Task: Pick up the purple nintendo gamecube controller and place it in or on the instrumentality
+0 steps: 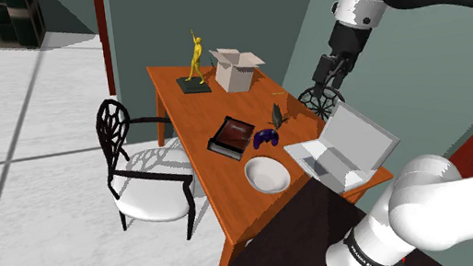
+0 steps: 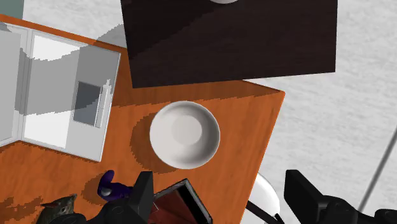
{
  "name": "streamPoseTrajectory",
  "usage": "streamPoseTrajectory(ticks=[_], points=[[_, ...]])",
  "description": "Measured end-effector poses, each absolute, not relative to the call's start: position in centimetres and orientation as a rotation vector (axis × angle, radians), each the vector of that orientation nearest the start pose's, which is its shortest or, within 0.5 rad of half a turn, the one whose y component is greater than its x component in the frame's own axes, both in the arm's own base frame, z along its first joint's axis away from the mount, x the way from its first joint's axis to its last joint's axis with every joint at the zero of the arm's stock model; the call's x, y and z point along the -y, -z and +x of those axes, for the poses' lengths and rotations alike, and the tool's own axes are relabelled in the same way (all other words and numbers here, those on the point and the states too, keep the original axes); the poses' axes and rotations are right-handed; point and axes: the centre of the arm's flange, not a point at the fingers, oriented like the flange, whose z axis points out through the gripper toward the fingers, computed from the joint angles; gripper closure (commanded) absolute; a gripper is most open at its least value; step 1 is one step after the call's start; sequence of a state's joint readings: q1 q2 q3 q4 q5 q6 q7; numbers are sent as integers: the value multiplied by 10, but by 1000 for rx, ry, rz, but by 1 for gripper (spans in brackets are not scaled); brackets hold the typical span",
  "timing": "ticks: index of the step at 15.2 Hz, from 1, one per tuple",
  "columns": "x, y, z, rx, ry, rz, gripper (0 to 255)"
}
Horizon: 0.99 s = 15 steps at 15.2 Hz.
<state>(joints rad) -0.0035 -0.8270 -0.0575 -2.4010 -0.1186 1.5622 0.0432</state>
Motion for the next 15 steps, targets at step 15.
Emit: streamPoseTrajectory(ticks=[15], points=[[142, -463, 356, 249, -51, -3197, 0]])
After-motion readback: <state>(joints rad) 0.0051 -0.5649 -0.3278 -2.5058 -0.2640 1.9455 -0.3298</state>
